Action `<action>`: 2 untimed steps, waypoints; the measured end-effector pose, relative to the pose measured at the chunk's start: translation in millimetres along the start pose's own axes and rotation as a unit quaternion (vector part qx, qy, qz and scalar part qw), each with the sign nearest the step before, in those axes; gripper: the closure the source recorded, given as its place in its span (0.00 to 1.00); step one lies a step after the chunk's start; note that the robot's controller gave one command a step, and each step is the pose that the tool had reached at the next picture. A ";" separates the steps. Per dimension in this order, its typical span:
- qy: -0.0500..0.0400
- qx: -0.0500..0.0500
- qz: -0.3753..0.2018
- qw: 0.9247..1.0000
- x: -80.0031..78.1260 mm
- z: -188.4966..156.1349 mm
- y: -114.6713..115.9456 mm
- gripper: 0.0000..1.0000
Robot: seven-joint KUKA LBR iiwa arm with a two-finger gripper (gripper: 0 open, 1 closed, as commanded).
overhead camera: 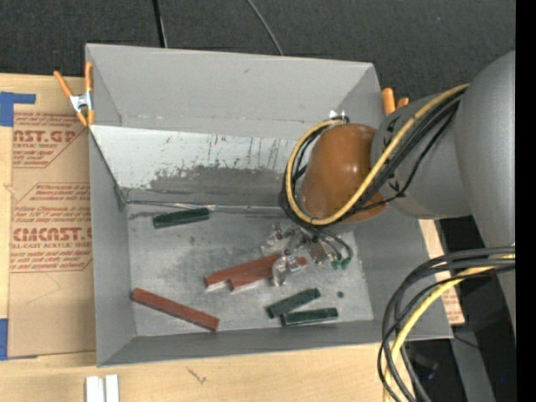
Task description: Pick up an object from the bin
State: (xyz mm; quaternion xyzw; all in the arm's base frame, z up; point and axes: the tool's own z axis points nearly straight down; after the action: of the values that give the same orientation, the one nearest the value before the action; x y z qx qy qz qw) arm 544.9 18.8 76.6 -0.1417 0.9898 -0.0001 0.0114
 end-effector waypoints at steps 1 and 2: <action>0.010 -0.002 -0.013 1.000 -2.2 -134.4 1.2 1.00; 0.010 -0.002 -0.013 1.000 -2.0 -134.2 1.3 0.00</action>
Offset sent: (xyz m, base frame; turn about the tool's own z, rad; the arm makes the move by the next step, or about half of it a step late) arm 0.0000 0.0000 0.0000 0.0000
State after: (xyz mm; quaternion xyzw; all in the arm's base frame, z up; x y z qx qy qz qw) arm 543.4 20.2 210.8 -0.1545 0.9880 0.0002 0.0011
